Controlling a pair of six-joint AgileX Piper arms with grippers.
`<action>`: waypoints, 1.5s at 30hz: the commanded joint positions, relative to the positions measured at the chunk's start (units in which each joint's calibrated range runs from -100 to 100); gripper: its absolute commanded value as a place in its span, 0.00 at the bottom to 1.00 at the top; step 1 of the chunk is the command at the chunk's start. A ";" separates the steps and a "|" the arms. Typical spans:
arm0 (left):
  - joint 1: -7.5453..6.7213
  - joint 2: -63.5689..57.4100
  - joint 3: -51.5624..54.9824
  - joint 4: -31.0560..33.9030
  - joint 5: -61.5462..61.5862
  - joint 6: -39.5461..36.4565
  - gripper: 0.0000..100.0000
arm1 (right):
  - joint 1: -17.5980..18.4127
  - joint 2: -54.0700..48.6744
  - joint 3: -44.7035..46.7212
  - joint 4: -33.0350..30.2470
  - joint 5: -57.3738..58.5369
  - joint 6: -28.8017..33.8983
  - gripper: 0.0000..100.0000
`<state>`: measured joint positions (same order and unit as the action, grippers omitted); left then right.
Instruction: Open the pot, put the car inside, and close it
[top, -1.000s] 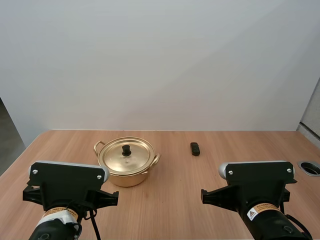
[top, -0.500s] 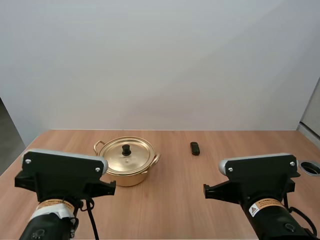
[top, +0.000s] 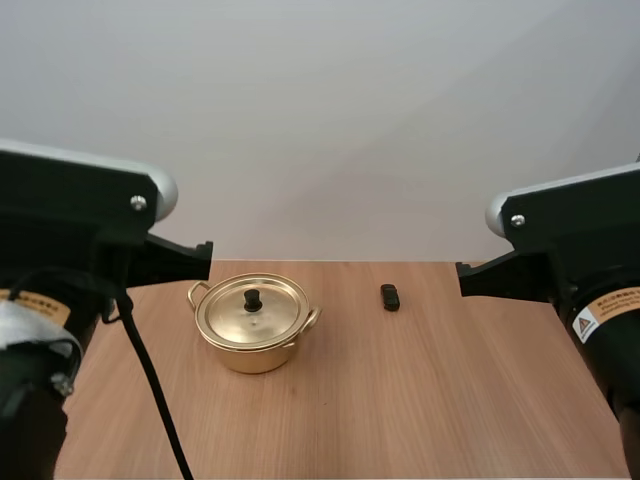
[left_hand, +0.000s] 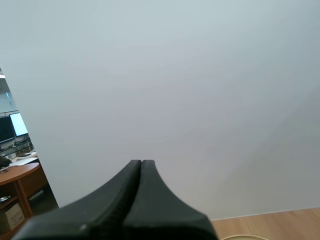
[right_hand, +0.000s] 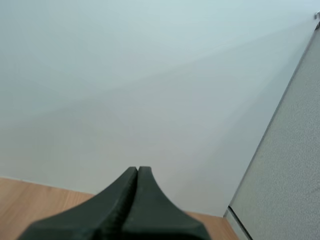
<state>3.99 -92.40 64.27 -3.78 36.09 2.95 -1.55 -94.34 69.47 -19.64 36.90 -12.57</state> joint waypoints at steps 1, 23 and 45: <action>0.09 24.40 -7.93 -27.95 33.50 31.78 0.00 | 0.02 4.61 -0.87 21.33 2.85 -17.98 0.00; 0.09 73.10 -28.72 -24.31 52.80 26.94 0.75 | -1.41 8.39 -0.75 26.86 15.75 -23.60 0.00; -0.77 88.83 -28.72 -21.24 41.78 26.74 0.85 | -3.79 8.27 -0.75 28.04 17.93 -23.60 0.00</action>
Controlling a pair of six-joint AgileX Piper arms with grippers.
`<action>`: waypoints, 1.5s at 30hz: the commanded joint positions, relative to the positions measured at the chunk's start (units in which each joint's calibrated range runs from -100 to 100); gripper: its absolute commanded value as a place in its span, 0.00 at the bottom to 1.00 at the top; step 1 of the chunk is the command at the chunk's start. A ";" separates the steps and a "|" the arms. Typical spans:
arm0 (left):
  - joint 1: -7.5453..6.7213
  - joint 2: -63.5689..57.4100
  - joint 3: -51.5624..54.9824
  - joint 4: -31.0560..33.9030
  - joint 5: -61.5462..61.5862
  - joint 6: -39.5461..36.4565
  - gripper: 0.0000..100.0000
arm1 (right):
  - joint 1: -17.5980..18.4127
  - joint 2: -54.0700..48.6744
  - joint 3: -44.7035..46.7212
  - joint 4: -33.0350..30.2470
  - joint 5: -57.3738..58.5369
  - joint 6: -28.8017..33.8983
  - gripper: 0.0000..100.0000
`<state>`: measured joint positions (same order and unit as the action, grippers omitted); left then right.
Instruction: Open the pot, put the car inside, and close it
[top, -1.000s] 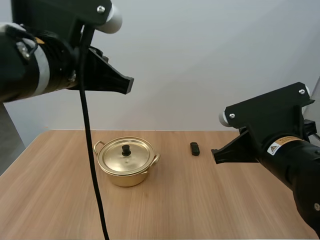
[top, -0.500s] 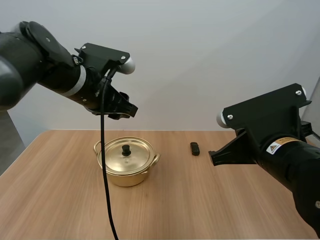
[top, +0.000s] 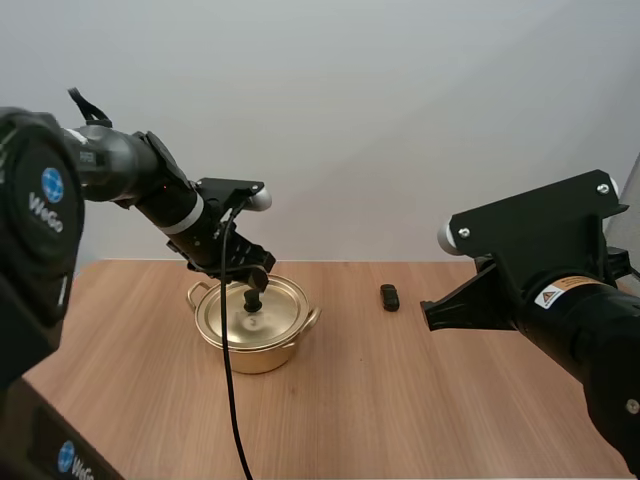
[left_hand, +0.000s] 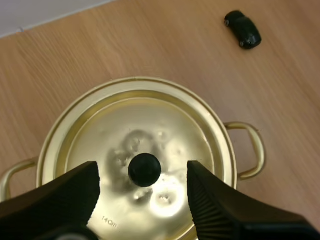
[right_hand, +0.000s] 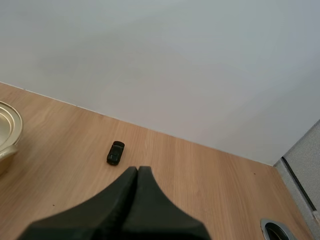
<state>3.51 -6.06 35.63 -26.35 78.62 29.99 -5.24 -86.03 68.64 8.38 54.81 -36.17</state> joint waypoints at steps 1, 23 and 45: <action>-0.54 2.80 -0.08 1.96 -1.67 -0.55 0.85 | -0.21 -0.04 0.07 0.03 0.02 0.00 0.00; -2.34 -5.43 -4.84 0.32 -3.74 -0.46 0.00 | -0.37 5.19 0.07 10.49 -6.94 -7.77 0.00; 2.95 -45.61 -26.13 -12.13 -5.12 -4.87 0.00 | -0.37 75.03 -30.61 29.63 -4.47 -17.63 0.84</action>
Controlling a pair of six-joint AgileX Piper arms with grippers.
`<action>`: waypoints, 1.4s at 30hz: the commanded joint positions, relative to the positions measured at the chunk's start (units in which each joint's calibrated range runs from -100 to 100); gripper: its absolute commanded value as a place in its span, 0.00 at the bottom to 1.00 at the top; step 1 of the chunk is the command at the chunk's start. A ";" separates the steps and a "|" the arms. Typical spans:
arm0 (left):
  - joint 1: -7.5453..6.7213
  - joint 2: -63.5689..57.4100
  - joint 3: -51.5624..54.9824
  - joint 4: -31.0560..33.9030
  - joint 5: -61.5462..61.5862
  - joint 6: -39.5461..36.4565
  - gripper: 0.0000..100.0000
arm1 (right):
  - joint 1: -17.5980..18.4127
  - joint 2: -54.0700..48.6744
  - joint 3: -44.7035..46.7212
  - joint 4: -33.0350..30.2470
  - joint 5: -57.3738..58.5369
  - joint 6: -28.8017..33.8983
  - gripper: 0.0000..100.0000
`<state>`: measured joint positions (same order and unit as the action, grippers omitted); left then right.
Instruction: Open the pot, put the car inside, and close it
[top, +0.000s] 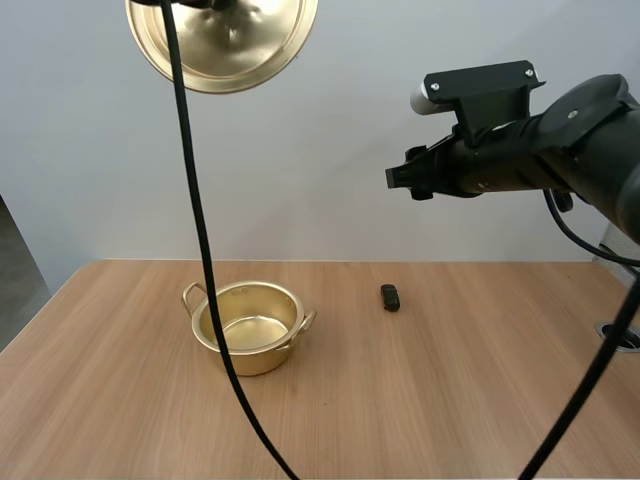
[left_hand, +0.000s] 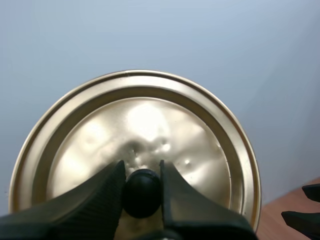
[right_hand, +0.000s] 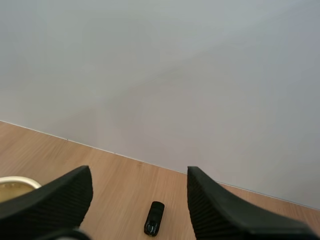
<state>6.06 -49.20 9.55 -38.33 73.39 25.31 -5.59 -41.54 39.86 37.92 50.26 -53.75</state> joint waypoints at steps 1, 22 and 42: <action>0.43 -2.47 -0.05 -0.15 0.11 -0.20 0.00 | 0.05 31.16 -2.29 -0.02 0.08 -0.05 0.84; 1.28 -2.47 -0.05 -0.46 4.78 -0.20 0.00 | 2.25 44.03 -3.56 -0.02 -2.30 -4.03 0.84; 1.28 -2.47 -0.05 -0.23 6.67 -0.20 0.00 | 4.28 50.05 -3.82 -2.21 -18.81 -5.06 0.84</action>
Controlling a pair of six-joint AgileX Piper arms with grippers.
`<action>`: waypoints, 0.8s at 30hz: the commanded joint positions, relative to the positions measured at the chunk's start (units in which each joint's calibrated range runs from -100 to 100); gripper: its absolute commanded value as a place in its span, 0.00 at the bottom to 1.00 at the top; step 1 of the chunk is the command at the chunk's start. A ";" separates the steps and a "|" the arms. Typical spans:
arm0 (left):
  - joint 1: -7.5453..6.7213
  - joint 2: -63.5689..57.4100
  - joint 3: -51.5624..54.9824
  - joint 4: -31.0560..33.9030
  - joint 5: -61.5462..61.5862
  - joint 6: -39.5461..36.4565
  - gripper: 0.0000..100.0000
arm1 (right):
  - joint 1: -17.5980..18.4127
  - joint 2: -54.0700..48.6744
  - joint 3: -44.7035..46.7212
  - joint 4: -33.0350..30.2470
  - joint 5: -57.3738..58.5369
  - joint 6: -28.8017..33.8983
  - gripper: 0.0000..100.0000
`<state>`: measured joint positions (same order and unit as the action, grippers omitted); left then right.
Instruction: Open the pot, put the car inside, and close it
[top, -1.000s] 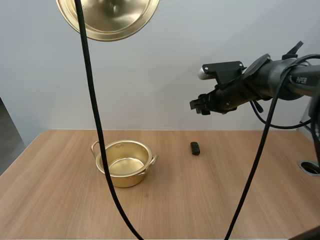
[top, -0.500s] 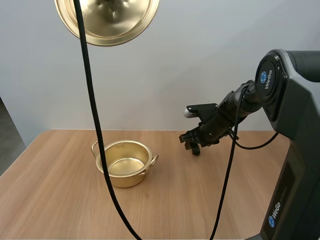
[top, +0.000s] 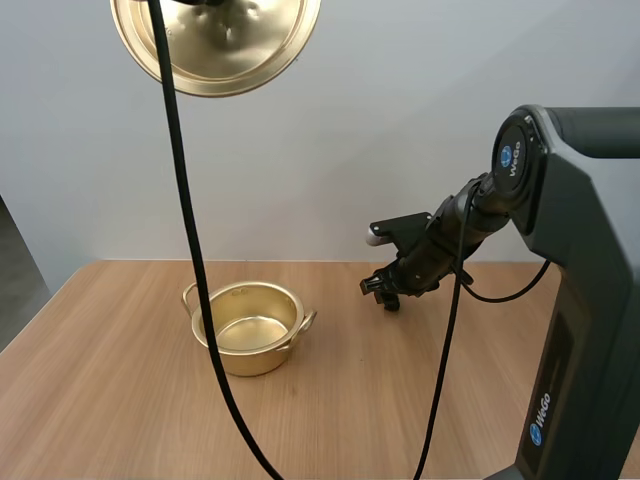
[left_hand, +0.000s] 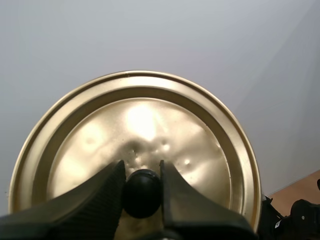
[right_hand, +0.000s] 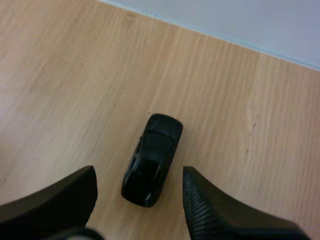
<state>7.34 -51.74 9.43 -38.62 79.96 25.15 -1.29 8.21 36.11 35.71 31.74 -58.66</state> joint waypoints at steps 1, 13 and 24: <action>0.00 0.07 0.07 0.05 0.11 -0.05 0.00 | -0.01 0.63 -0.52 0.15 -0.19 -0.14 0.83; 0.00 0.07 0.07 0.16 1.66 -0.05 0.00 | -0.01 4.81 -4.71 1.84 -1.70 -0.14 0.74; 0.00 0.07 0.07 0.16 2.87 -0.05 0.00 | -0.01 6.60 -5.49 2.03 -2.59 -0.15 0.00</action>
<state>7.34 -51.74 9.43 -38.49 82.71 25.15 -1.29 15.17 30.62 37.62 29.12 -58.93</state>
